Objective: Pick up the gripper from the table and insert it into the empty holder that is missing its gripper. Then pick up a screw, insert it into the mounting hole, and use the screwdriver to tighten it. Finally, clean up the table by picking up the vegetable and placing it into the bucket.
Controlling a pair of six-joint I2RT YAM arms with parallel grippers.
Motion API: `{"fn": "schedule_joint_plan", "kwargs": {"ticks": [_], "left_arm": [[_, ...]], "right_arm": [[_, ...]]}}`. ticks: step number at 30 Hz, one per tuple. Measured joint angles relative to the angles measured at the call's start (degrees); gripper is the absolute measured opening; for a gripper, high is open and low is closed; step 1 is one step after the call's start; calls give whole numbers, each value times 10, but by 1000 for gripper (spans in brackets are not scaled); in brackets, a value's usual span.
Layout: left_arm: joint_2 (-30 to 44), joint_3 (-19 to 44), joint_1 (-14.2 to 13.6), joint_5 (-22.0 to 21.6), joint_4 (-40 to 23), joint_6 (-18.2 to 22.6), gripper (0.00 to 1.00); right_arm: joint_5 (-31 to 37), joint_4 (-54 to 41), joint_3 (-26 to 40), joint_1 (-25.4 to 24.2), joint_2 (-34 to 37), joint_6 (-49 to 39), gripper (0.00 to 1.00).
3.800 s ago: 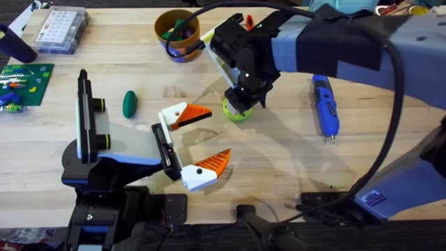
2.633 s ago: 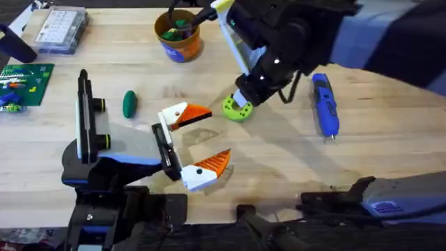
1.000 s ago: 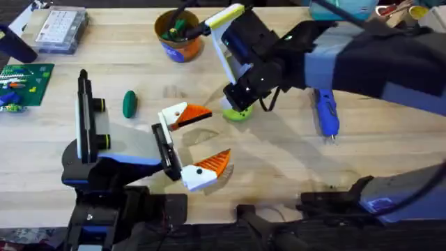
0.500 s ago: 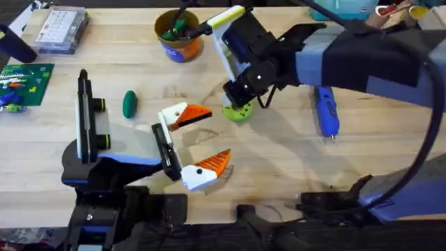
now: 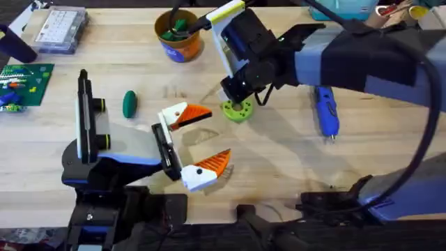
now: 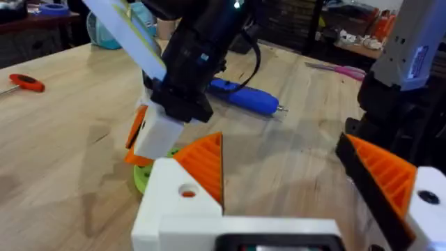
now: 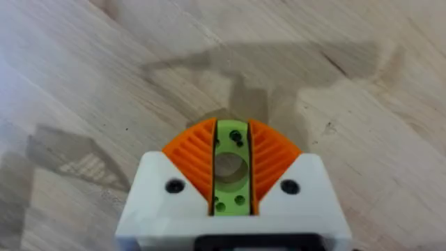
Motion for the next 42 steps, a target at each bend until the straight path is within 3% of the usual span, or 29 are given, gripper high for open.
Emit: {"fn": "schedule_joint_plan", "kwargs": {"ticks": [18,20,23,37,42], "left_arm": [[0,0,0,0,0,0,988],[0,0,0,0,0,0,987],[0,0,0,0,0,0,988],[0,0,0,0,0,0,988],[0,0,0,0,0,0,987]], "right_arm": [[3,4,0,0,28,-2,260],[4,4,0,0,28,-3,204],[5,4,0,0,28,-4,19],[5,0,0,-1,28,-4,8],[5,-46,16,0,27,-4,7]]}}
